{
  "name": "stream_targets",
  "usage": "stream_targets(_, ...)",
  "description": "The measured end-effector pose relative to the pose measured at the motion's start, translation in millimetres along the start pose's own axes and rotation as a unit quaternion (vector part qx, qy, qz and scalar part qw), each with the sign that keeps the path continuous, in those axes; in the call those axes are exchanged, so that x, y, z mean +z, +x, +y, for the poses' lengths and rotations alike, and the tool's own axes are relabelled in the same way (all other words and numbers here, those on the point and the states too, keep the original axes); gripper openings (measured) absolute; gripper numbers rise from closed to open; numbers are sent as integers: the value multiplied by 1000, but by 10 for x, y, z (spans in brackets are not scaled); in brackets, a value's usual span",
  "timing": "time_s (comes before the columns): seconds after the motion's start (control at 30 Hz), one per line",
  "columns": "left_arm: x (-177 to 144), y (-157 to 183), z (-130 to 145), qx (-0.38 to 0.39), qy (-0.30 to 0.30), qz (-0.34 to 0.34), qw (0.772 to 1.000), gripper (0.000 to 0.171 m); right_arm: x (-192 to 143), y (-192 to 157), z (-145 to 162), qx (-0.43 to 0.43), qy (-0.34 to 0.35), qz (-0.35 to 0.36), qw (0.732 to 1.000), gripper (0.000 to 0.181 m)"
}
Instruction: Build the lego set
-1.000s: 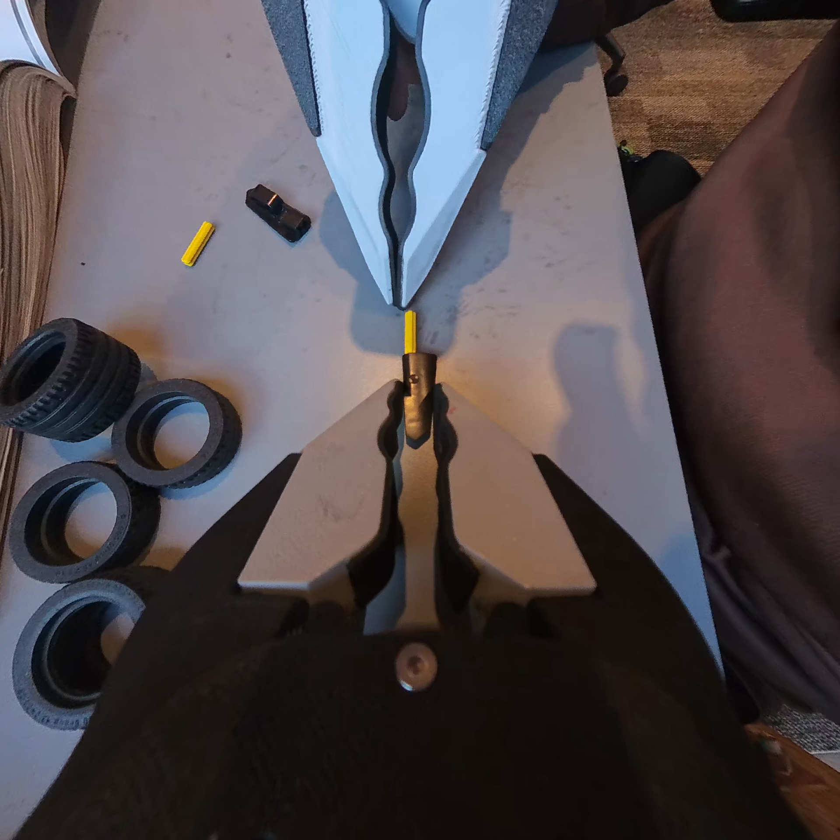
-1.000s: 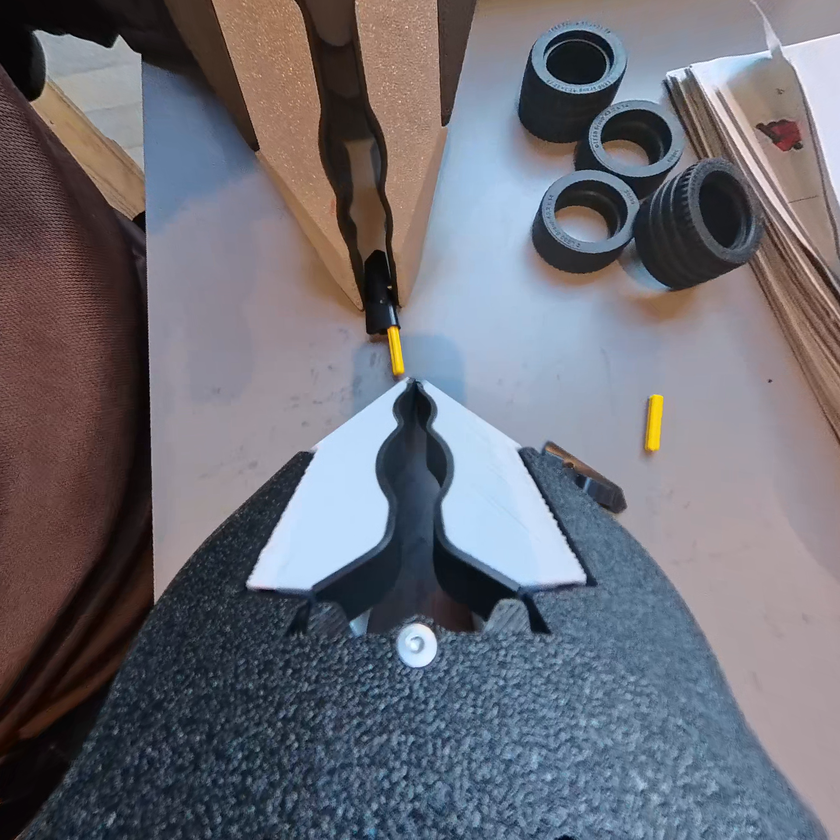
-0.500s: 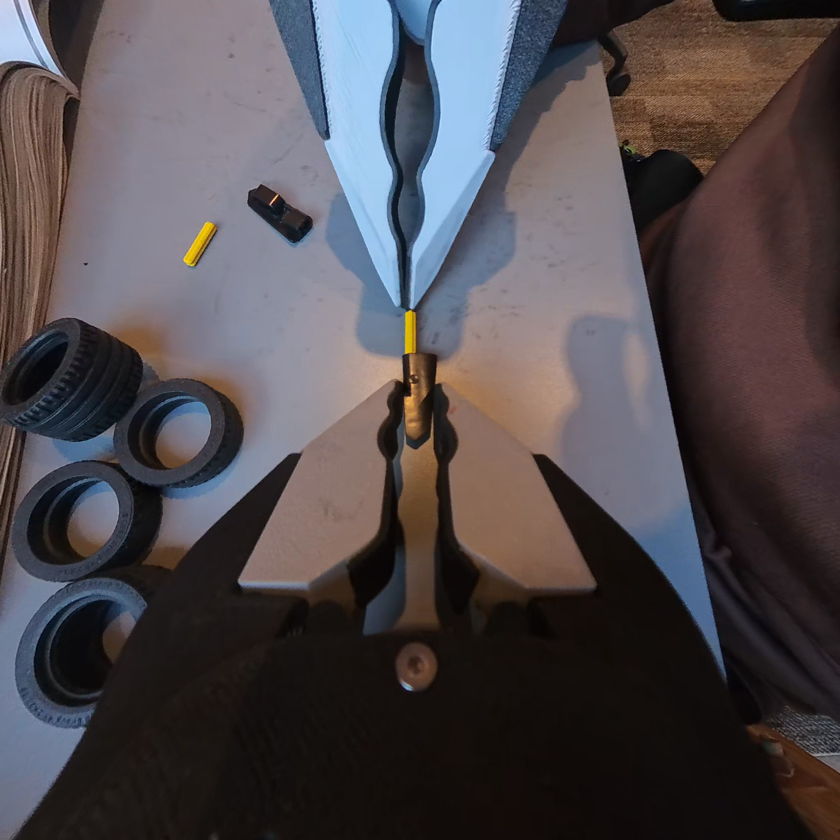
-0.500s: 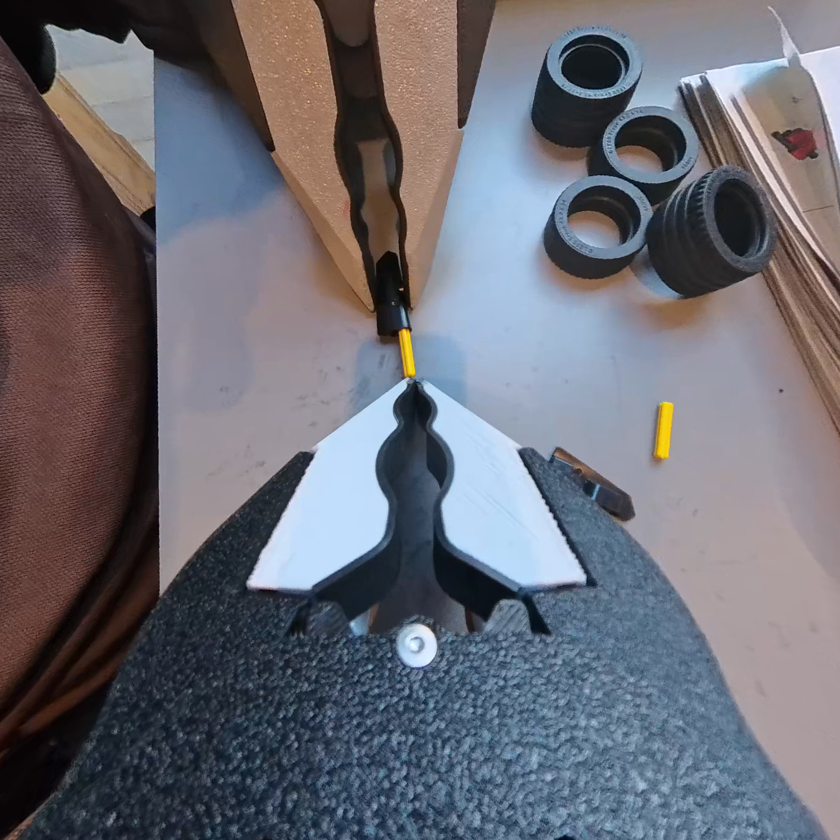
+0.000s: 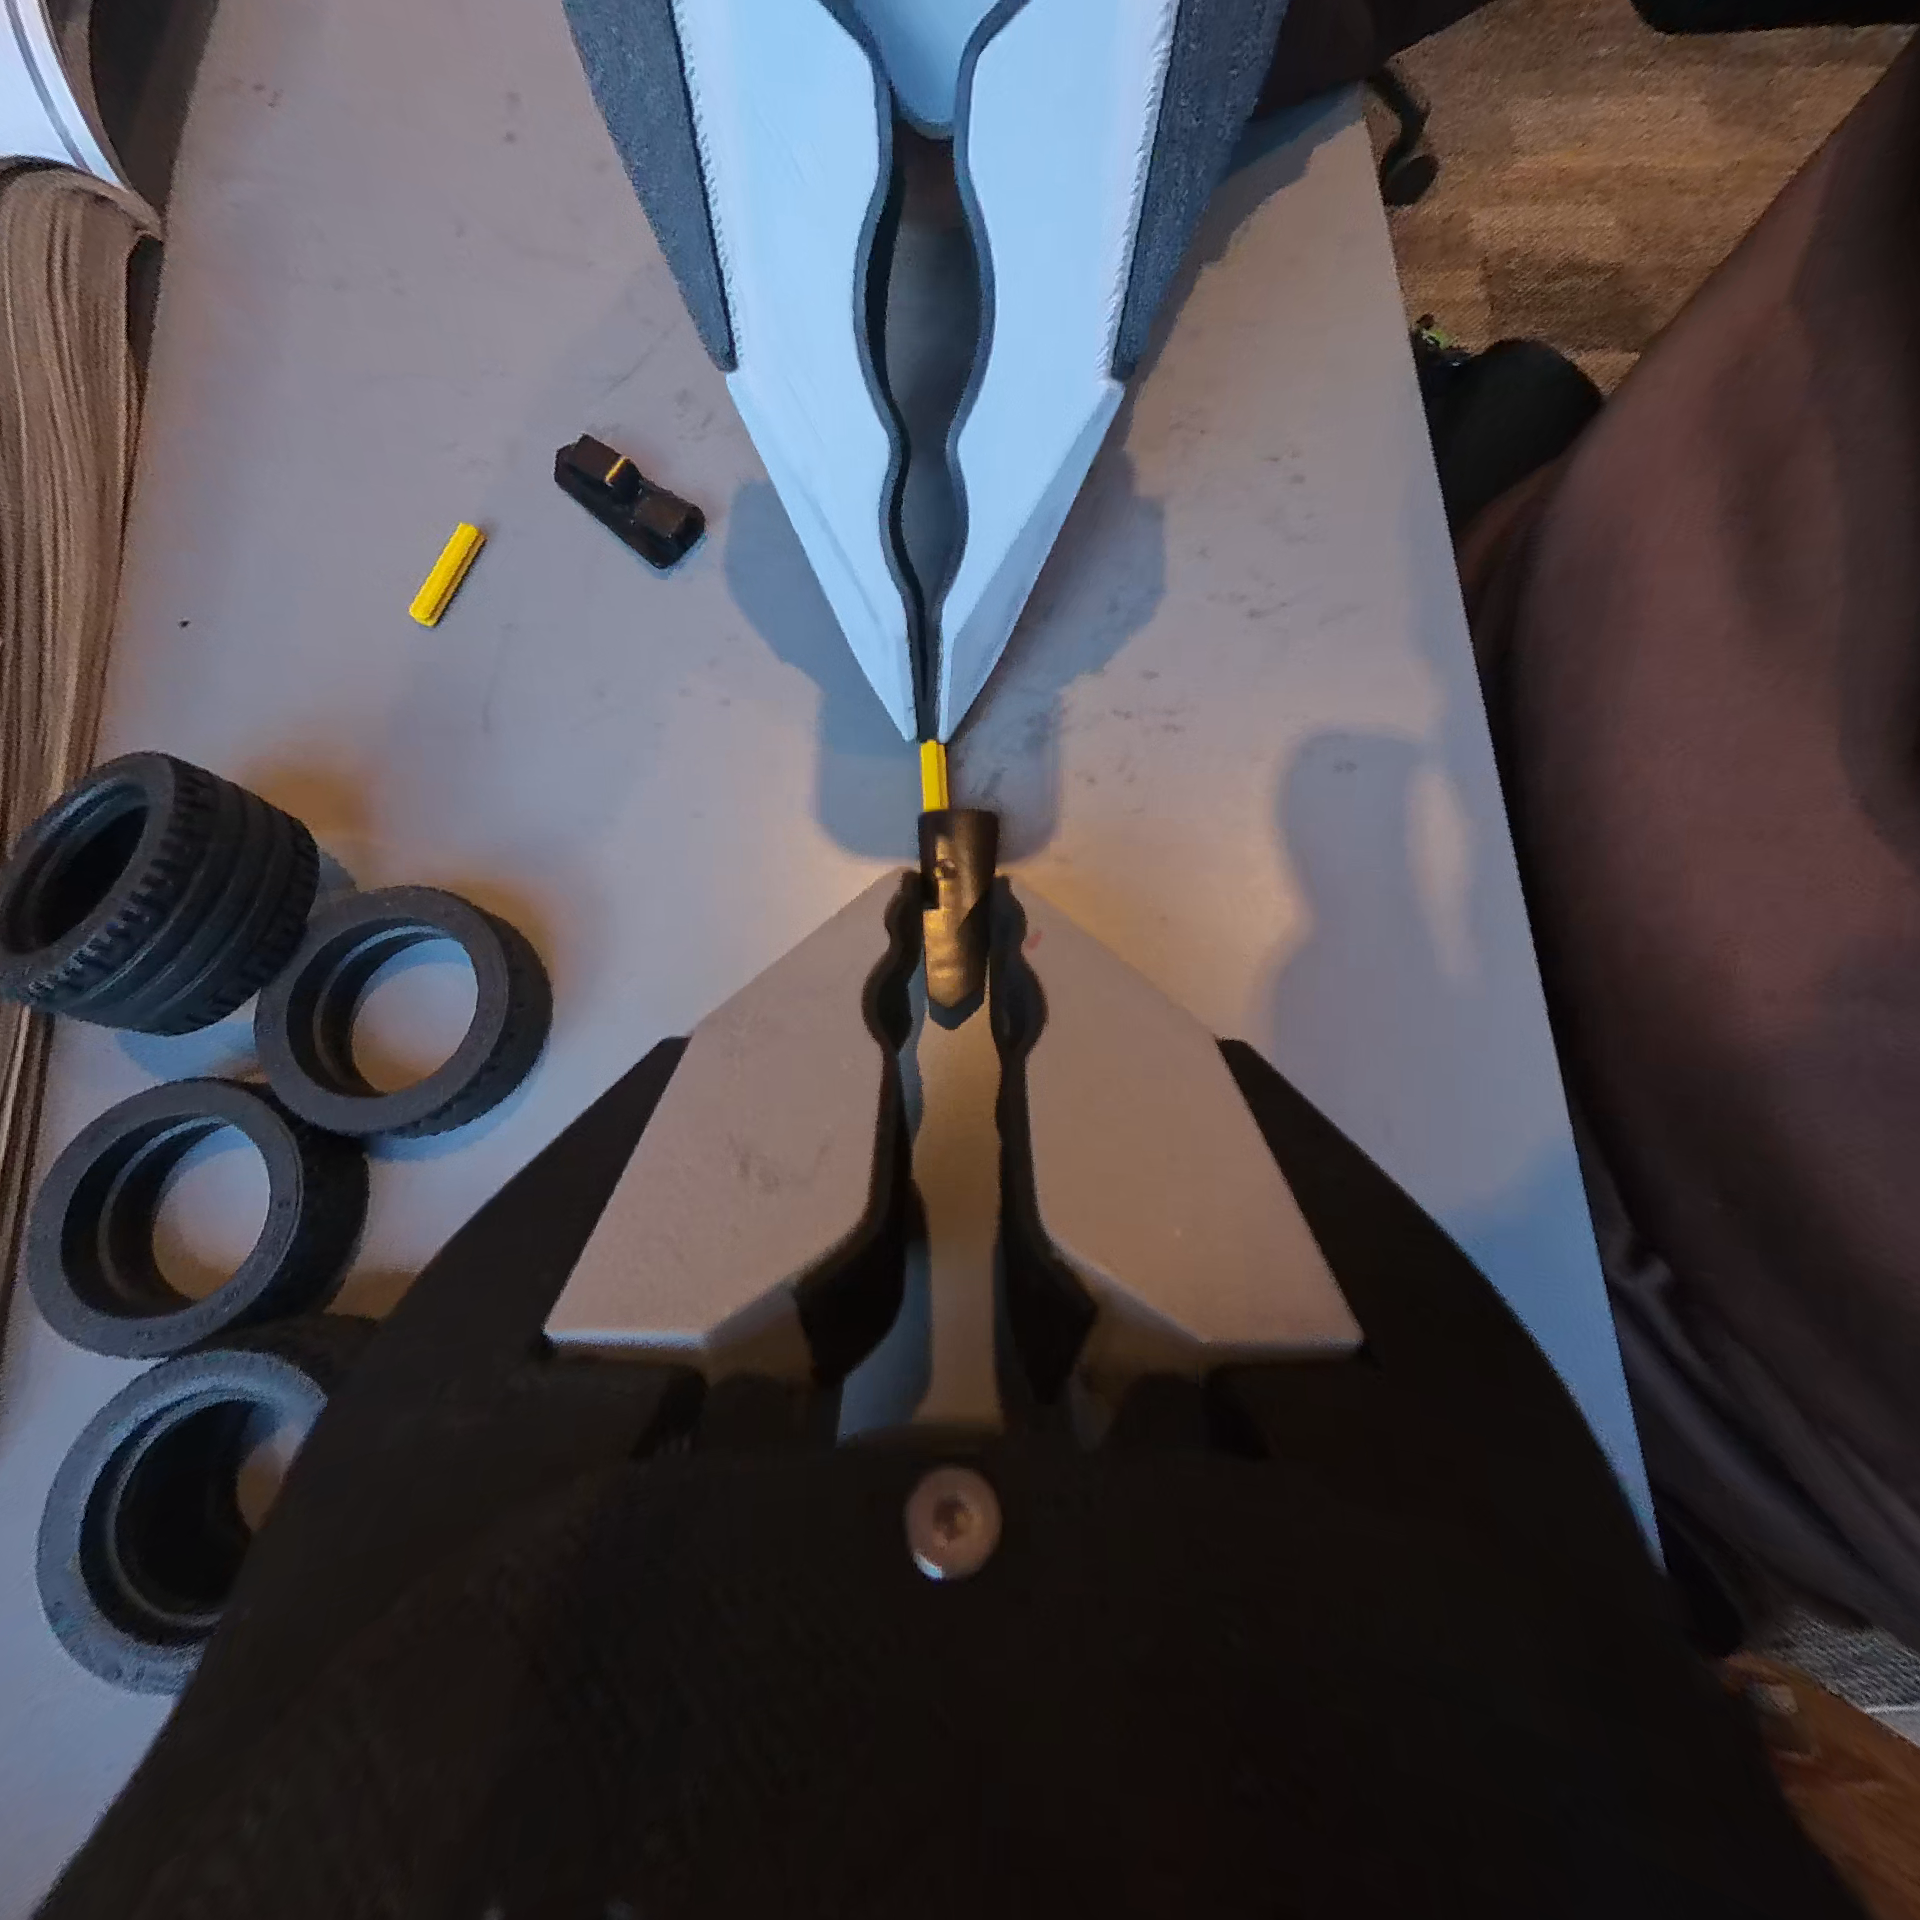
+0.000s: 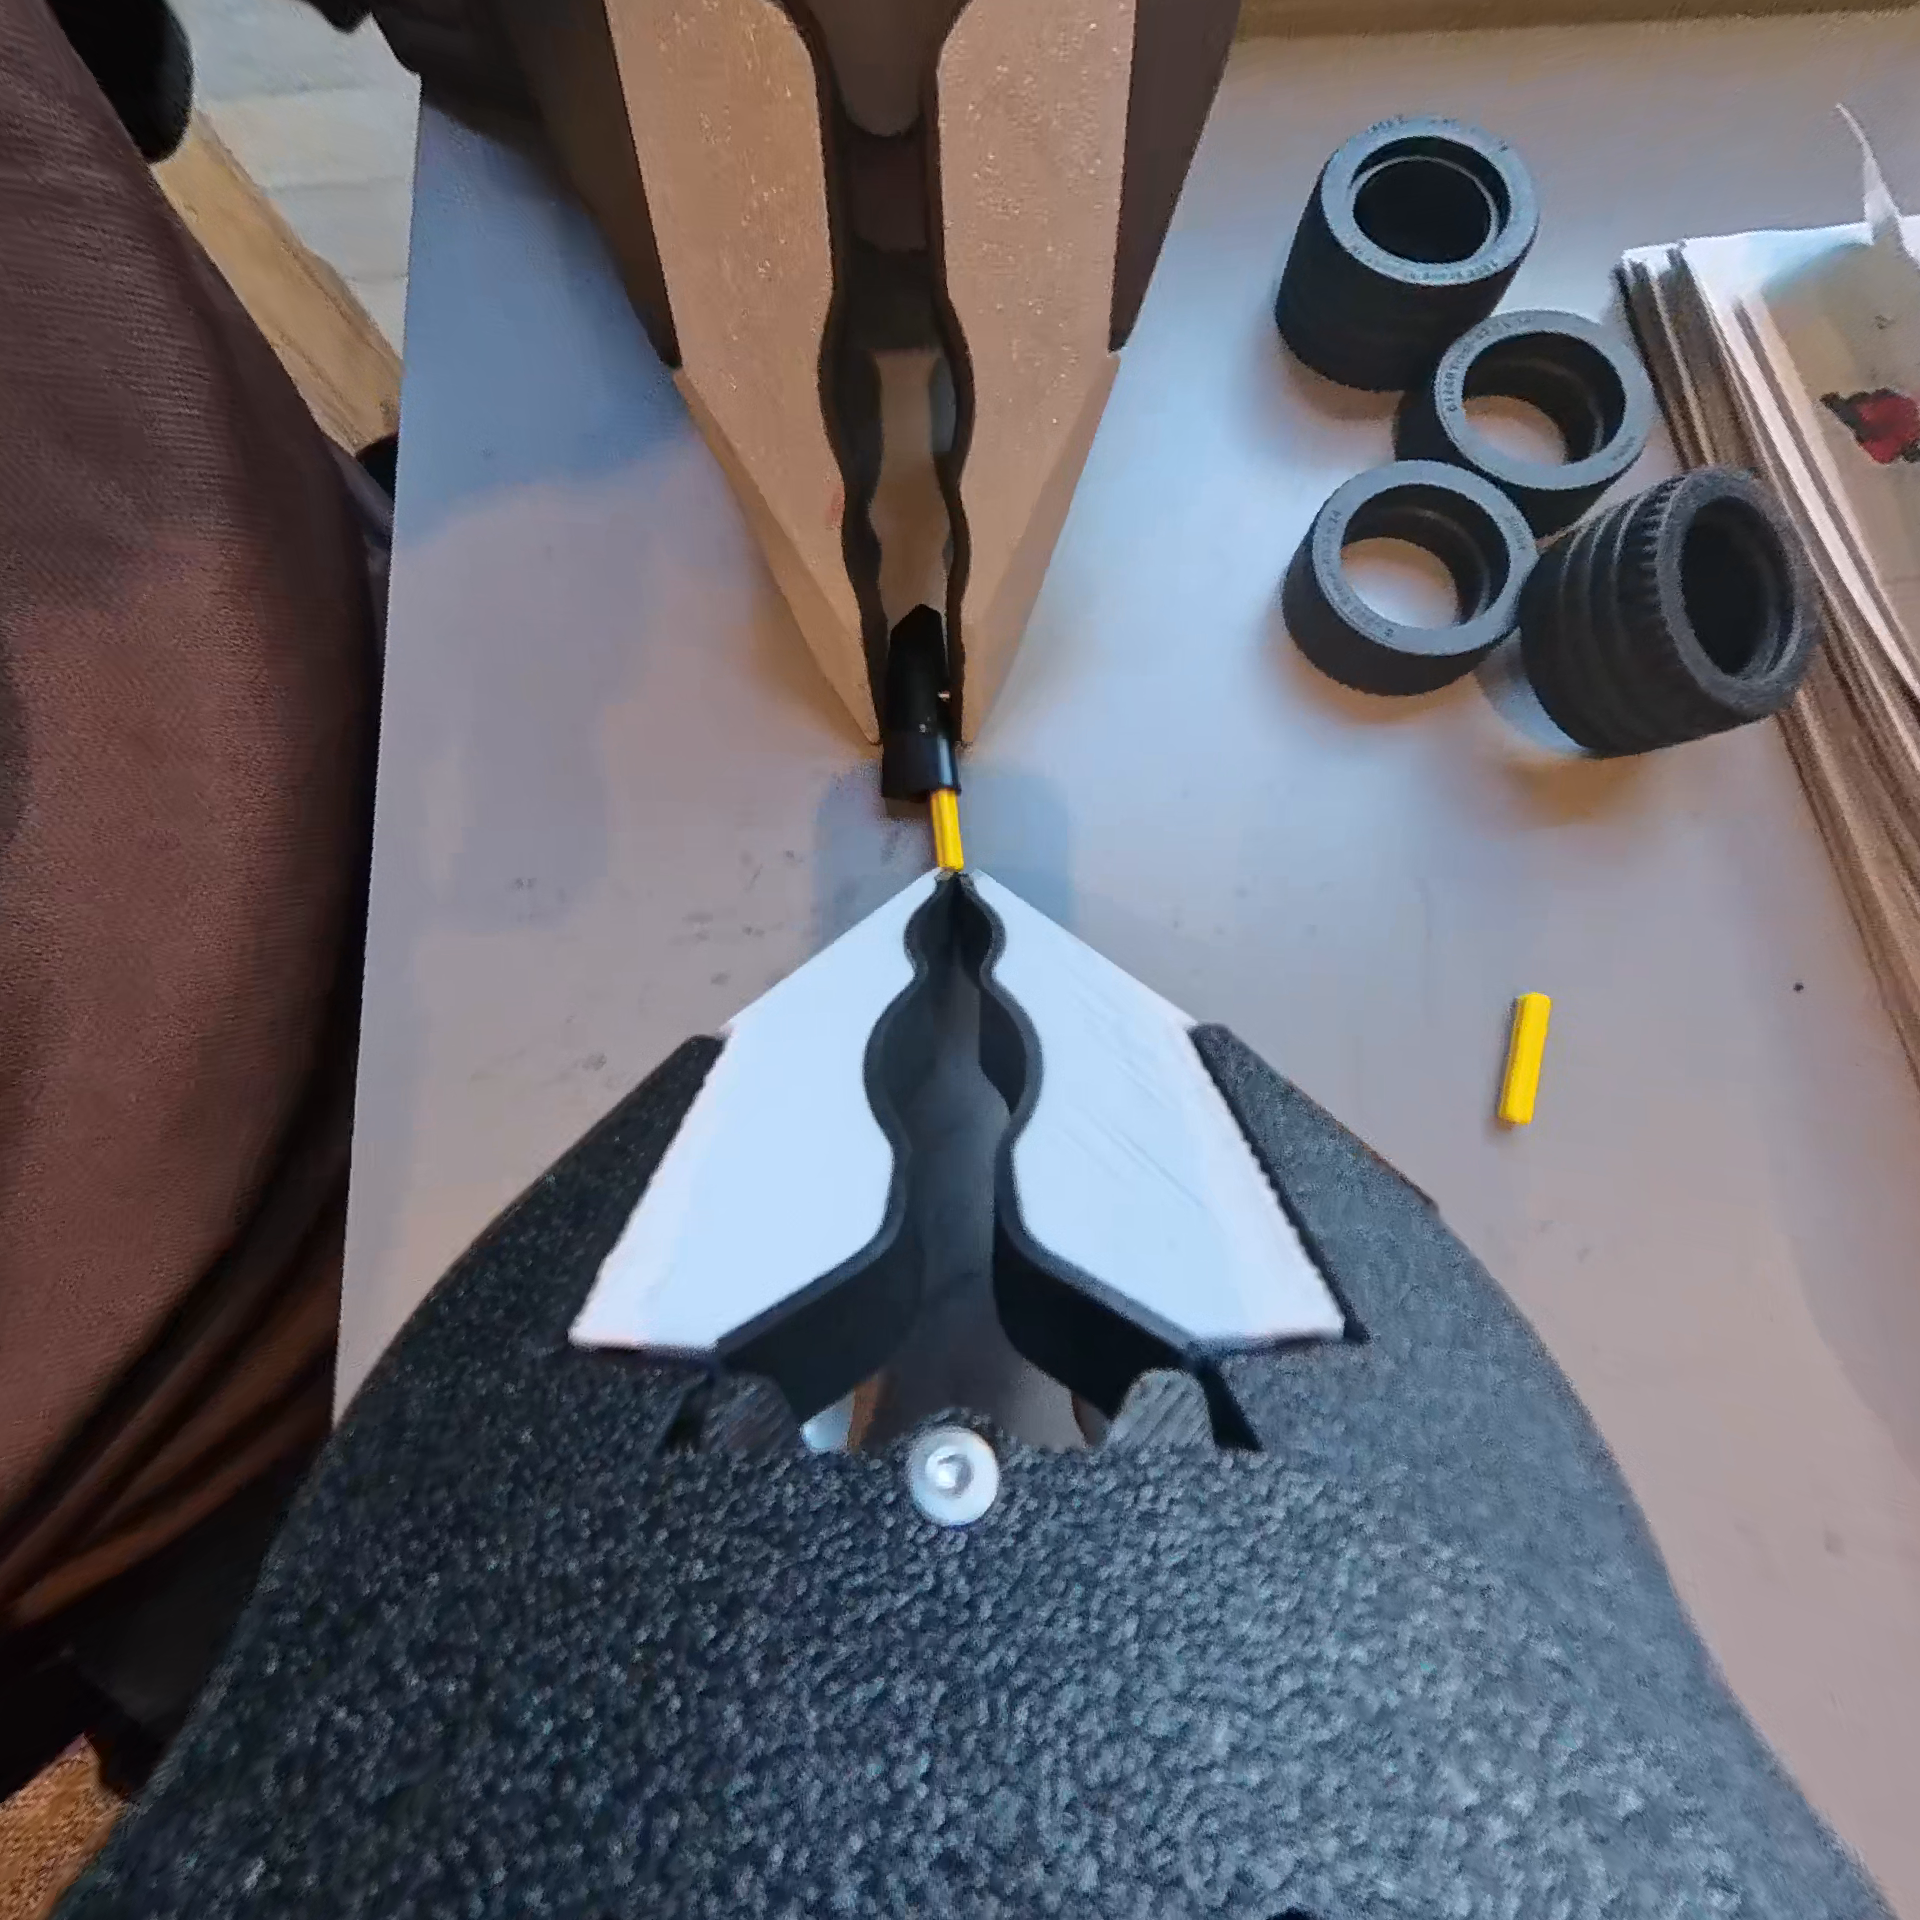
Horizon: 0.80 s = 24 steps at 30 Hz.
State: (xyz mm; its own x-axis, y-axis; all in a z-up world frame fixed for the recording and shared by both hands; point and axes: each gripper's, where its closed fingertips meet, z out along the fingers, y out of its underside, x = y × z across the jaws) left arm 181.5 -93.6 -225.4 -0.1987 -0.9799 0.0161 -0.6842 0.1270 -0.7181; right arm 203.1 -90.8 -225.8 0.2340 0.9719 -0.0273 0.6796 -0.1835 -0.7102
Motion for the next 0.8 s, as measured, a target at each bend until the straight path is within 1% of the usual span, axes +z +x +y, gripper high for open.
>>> stream_targets(0.07, 1, 0, -1, -6, 1, 5, 1000, 9, 1, -1, -3, 9, 2, -9, 1000, 0)
stream_targets(0.2, 2, 0, -2, -1, 0, 2, 1000, 9, 2, -2, -3, 9, 3, -8, 1000, 0)
stream_targets(0.37, 6, -3, -7, -12, 3, 11, 1000, 9, -11, 17, 8, 25, 5, -9, 1000, 0)
stream_targets(0.47, 15, -17, -13, -5, 4, -1, 1000, 10, -32, 32, 6, 32, 11, -9, 999, 0)
stream_targets(0.63, 12, -19, -13, -5, 4, -3, 1000, 10, -75, 68, -44, 55, 39, -26, 997, 0)
stream_targets(0.8, 8, -42, -11, -12, 4, -7, 1000, 10, -182, 183, -135, 64, 84, -14, 994, 2)
